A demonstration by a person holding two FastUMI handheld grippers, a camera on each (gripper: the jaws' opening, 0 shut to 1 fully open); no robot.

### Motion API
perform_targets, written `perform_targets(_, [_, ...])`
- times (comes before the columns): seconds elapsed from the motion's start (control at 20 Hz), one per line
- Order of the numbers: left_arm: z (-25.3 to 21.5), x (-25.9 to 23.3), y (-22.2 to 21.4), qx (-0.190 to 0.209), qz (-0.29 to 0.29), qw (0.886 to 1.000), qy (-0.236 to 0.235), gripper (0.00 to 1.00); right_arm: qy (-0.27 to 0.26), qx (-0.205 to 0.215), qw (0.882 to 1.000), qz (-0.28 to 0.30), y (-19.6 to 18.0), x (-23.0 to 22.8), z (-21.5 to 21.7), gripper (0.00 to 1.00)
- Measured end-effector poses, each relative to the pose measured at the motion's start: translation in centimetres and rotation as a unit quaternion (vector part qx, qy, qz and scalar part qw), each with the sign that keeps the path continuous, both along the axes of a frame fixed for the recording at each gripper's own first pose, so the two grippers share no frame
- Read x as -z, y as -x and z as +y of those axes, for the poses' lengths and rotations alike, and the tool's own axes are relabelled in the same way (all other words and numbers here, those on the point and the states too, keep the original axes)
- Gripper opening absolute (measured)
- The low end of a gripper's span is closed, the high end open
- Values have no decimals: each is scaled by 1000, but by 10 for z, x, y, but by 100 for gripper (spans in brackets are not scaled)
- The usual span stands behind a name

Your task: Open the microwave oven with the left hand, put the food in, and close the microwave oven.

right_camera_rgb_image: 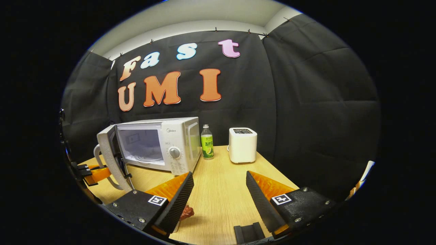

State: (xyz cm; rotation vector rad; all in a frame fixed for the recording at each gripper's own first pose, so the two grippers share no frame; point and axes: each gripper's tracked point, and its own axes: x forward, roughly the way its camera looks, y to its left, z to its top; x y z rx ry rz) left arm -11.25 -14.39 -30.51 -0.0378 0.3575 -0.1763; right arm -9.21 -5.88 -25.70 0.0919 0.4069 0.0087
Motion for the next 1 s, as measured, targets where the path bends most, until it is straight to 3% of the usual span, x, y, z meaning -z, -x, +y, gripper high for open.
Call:
perform_targets(0.4, [73,-16,43,-51,-17,998,-23,10,0,7,1000,17,5,6,16,96])
perform_targets(0.45, [86,-18,47,-61,-16,998,-28,5,-3,7,1000,19,6,6,19,96])
perform_targets(0.5, [98,-20,51,-69,-16,997,-29,10,-8,8,1000,20,7,5,22,96])
perform_targets(0.55, [108,-21,55,-78,-17,996,-30,6,-11,9,1000,20,8,5,25,96])
perform_targets(0.65, [134,-23,63,-96,-20,995,-34,14,-11,11,1000,21,9,4,30,96])
perform_targets(0.8, [172,-24,73,-124,-24,990,-56,11,-1,7,1000,27,11,7,43,95])
perform_targets(1.0, [196,-25,77,-121,-29,992,-26,7,9,-6,999,36,11,13,61,96])
